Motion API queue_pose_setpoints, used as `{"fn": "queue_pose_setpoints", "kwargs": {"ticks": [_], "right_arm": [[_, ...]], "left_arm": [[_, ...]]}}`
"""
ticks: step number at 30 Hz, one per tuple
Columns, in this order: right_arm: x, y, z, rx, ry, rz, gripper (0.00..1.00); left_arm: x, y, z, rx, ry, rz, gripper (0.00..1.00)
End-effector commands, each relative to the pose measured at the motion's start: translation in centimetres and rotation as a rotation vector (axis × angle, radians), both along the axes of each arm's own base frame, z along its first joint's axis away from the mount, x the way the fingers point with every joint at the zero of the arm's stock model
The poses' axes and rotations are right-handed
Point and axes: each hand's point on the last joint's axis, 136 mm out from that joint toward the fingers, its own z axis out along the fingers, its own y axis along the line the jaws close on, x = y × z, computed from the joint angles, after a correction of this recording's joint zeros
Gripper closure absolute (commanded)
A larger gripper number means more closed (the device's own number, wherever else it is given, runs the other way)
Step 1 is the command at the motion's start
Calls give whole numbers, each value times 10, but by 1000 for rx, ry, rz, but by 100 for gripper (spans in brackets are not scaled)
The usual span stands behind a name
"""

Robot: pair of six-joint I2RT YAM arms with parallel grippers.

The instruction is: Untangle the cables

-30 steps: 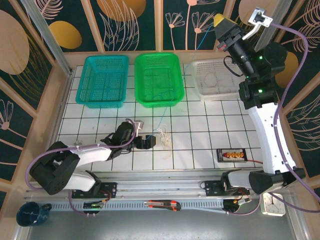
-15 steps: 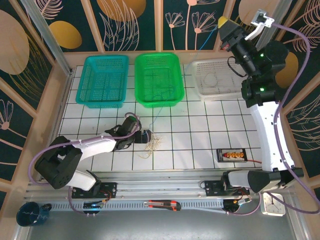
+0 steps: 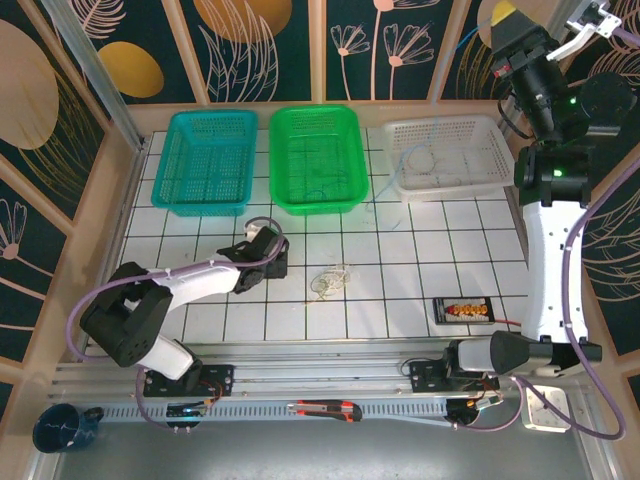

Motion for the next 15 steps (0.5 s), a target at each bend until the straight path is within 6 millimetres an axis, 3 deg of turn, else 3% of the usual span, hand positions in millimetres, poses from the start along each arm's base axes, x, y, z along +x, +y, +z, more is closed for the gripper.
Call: {"fn": "queue_pose_setpoints", "kwargs": {"ticks": [1, 6, 12, 15], "right_arm": [[-4, 11, 4, 1, -20, 69, 100], [-5, 27, -4, -6, -12, 111, 100], [3, 61, -4, -40, -9, 162, 100], [11, 73, -3, -44, -11, 176, 100]], "left_arm": [[7, -23, 16, -88, -42, -86, 1], [6, -70, 64, -367, -171, -263, 1], [13, -72, 93, -407, -230, -240, 1], [17, -60, 99, -398, -248, -158, 1]]}}
